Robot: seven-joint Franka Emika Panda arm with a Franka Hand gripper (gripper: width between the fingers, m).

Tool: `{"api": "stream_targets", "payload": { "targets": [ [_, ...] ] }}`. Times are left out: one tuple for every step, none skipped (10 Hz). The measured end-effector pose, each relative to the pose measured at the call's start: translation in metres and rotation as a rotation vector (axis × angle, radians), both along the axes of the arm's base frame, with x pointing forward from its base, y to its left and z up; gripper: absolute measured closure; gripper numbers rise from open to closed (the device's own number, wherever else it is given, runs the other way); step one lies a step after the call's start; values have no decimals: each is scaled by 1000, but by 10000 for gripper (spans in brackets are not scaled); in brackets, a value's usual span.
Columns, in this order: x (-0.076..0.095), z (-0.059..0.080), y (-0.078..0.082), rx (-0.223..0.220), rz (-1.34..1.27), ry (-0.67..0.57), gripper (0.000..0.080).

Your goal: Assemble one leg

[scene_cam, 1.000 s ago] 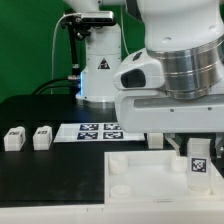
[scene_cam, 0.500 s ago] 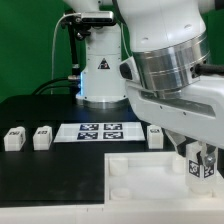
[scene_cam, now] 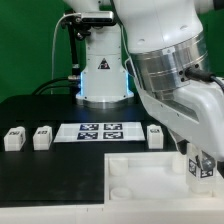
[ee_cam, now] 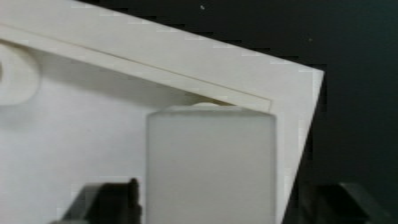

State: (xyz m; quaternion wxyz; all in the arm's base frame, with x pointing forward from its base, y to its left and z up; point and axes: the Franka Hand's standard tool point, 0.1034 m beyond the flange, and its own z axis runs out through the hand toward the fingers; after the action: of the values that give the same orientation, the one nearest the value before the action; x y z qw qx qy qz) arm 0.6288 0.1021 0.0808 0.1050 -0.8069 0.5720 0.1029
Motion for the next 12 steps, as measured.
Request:
{"api": "stream_targets", "payload": {
  "targets": [
    [-3, 0, 4, 5, 84, 5, 210],
    [-5, 2, 6, -3, 209, 1, 210],
    [-6, 2, 11, -30, 366, -34, 162],
    [-6, 1, 11, -16, 418, -50, 153],
    [-6, 1, 8, -9, 517, -78, 153],
    [-5, 1, 9, -14, 674, -117, 151],
    [-2, 2, 11, -34, 856, -171, 151],
    [2, 3, 14, -47, 961, -212, 151],
    [5, 3, 16, -56, 1073, -258, 151],
    [4, 2, 18, -62, 1101, -272, 151],
    [4, 2, 18, -61, 1087, -267, 151],
    [4, 2, 17, -61, 1087, -267, 264]
  ]
}}
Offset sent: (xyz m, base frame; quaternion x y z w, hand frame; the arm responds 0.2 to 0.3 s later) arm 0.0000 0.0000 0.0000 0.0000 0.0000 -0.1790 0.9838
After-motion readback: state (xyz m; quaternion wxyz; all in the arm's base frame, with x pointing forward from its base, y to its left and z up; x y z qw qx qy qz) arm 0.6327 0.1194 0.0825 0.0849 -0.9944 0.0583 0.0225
